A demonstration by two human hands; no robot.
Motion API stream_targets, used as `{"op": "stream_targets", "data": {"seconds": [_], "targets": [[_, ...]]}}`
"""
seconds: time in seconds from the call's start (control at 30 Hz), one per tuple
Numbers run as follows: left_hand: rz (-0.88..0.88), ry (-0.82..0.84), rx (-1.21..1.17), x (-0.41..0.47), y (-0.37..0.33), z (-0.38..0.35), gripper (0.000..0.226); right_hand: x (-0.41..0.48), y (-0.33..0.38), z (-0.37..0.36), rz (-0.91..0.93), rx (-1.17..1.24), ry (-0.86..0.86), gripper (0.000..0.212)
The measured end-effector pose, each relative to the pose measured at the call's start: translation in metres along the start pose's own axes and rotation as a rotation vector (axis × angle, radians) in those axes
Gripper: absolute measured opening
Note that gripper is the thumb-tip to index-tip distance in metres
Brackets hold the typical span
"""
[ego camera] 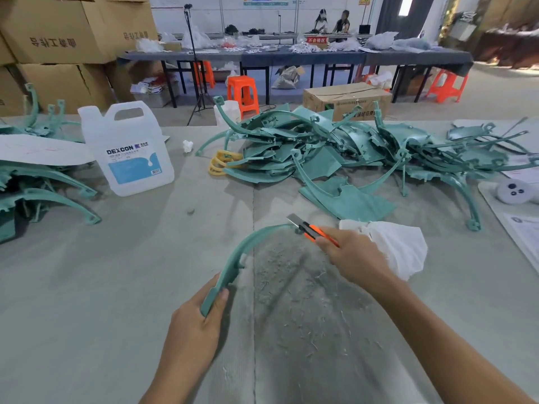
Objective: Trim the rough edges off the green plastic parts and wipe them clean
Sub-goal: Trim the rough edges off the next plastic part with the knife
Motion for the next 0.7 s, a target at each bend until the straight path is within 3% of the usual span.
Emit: {"op": "stream_targets", "data": {"seconds": [0.13, 0.2, 0.27, 0.37, 0.47, 0.5, 0.57, 0.63, 0.7], "targets": [[0.142, -0.011, -0.104, 0.005, 0.007, 0.019, 0.04, 0.002, -0.025, 0.003, -0.09, -0.122, 0.006, 0.027], [0.249, -0.04, -0.231, 0.012, 0.016, 0.037, 0.023, -0.002, -0.034, 0.004, -0.078, -0.066, -0.021, 0.029], [0.301, -0.065, -0.249, 0.018, 0.025, 0.056, 0.042, -0.008, -0.035, 0.004, -0.071, 0.012, -0.043, 0.03], [0.323, -0.093, -0.059, 0.028, 0.038, 0.084, 0.067, -0.02, -0.036, 0.003, -0.07, 0.095, -0.043, 0.035], [0.352, 0.017, 0.303, 0.038, 0.047, 0.101, 0.099, -0.033, -0.03, 0.0, 0.013, 0.128, -0.063, 0.02], [0.33, 0.033, 0.444, 0.04, 0.046, 0.102, 0.107, -0.035, -0.029, -0.002, 0.031, 0.135, -0.077, 0.019], [0.203, -0.022, 0.586, 0.043, 0.033, 0.097, 0.097, -0.038, -0.026, -0.006, 0.043, 0.156, -0.106, 0.019], [0.014, -0.038, 0.499, 0.049, 0.01, 0.075, 0.076, -0.038, -0.02, -0.012, 0.049, 0.206, -0.123, 0.019], [-0.117, 0.02, 0.363, 0.058, -0.011, 0.04, 0.069, -0.035, -0.01, -0.021, 0.061, 0.258, -0.128, 0.02]]}}
Point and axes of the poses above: each hand's wrist, its own x-axis towards the middle knuckle, its own z-axis out of the back of the hand, y = z × x, the point moved 3 cm from there along x, towards the middle knuckle, and after that the axes turned 1 degree about -y, right-handed, at the moved point
